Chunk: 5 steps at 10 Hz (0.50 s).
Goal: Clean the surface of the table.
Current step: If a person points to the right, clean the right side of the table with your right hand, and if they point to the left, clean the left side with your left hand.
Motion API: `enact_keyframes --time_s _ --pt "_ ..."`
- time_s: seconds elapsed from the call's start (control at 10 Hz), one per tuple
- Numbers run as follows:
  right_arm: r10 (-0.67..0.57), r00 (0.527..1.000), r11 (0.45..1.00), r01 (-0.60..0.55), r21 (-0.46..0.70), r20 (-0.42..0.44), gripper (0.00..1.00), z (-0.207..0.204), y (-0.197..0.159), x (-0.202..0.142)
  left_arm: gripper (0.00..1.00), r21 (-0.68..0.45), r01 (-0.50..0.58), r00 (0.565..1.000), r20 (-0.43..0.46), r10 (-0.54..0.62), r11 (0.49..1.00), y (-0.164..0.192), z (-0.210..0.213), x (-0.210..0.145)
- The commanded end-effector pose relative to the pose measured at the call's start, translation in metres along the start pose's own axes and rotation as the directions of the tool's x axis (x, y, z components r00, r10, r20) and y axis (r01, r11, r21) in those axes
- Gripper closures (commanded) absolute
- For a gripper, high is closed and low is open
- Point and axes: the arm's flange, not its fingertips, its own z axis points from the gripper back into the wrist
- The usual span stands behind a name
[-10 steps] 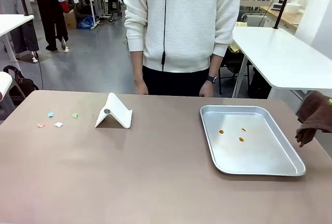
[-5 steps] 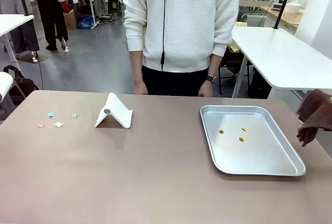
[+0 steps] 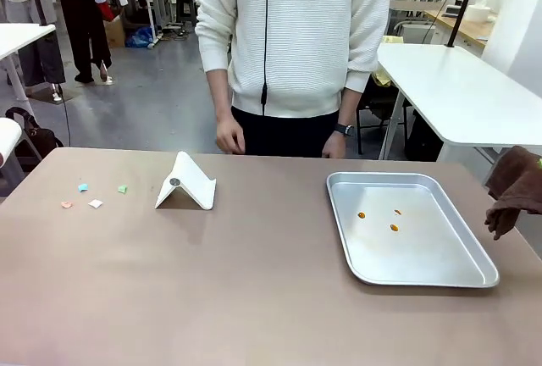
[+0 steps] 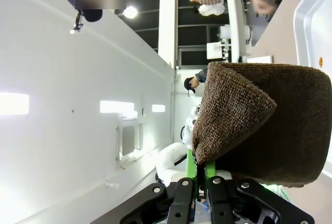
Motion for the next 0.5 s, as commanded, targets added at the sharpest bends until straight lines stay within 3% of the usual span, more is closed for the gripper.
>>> enact_keyframes --time_s 0.0,0.4 --pt "-0.005 1.0 1.0 0.005 -0.009 -0.004 1.0 -0.001 0.0056 -0.0024 0.8 0.0 0.005 1.0 -0.005 -0.005 1.0 -0.0036 0.0 -0.0029" --pt "-0.005 1.0 1.0 0.005 -0.009 -0.004 1.0 -0.001 0.0056 -0.0024 0.8 0.0 0.005 1.0 -0.005 -0.005 1.0 -0.0036 0.0 -0.0029"
